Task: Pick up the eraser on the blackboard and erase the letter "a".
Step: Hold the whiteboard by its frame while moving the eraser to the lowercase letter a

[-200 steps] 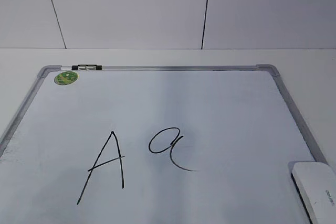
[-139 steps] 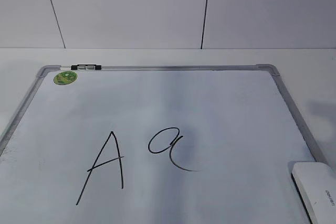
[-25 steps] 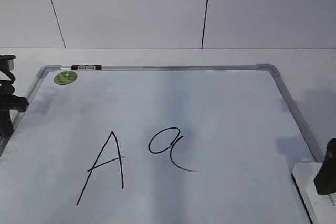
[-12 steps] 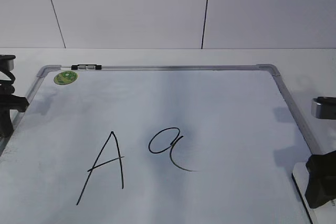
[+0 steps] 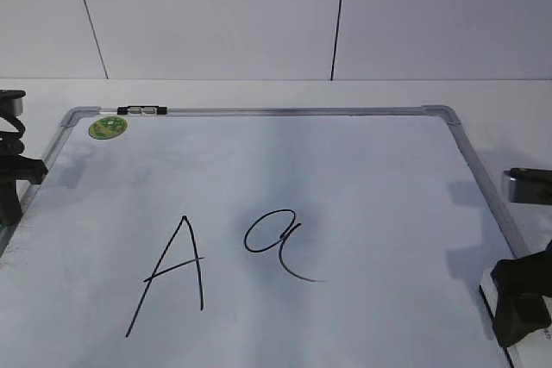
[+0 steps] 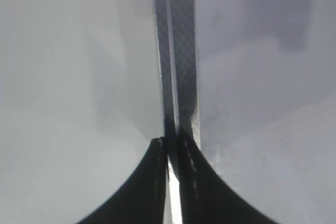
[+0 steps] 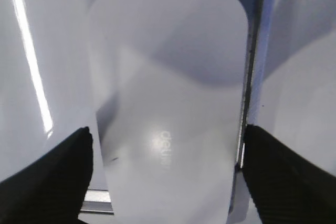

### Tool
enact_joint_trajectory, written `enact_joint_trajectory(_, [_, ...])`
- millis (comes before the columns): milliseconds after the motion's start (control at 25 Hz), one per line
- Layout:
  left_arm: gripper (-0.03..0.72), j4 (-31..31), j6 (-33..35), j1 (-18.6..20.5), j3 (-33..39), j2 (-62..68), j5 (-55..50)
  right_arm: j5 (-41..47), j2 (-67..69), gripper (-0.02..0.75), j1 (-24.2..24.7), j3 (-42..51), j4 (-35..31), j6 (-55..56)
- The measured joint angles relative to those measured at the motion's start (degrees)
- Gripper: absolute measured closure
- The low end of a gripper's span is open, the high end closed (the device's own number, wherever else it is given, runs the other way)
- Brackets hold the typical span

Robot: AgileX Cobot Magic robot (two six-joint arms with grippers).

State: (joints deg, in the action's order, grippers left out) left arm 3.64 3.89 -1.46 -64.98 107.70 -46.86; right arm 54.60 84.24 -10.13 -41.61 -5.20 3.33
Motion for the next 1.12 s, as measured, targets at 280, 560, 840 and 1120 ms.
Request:
enact_joint_trajectory(280, [0.666, 0.0, 0.0, 0.0, 0.0, 0.0, 0.0, -1.61, 1.47, 0.053, 0.0, 0.0, 0.08, 0.12])
enact_joint_trajectory(560, [0.664, 0.0, 0.0, 0.0, 0.0, 0.0, 0.0, -2.1, 1.47, 0.065, 0.0, 0.0, 0.56, 0.12])
enact_joint_trajectory(840, [0.662, 0.09, 0.0, 0.0, 0.0, 0.0, 0.0, -2.43, 1.82, 0.075, 0.0, 0.0, 1.07, 0.34])
enact_joint_trajectory(1120, [0.659, 0.09, 0.0, 0.0, 0.0, 0.0, 0.0, -2.32, 3.67, 0.139, 0.0, -0.56, 0.84, 0.72])
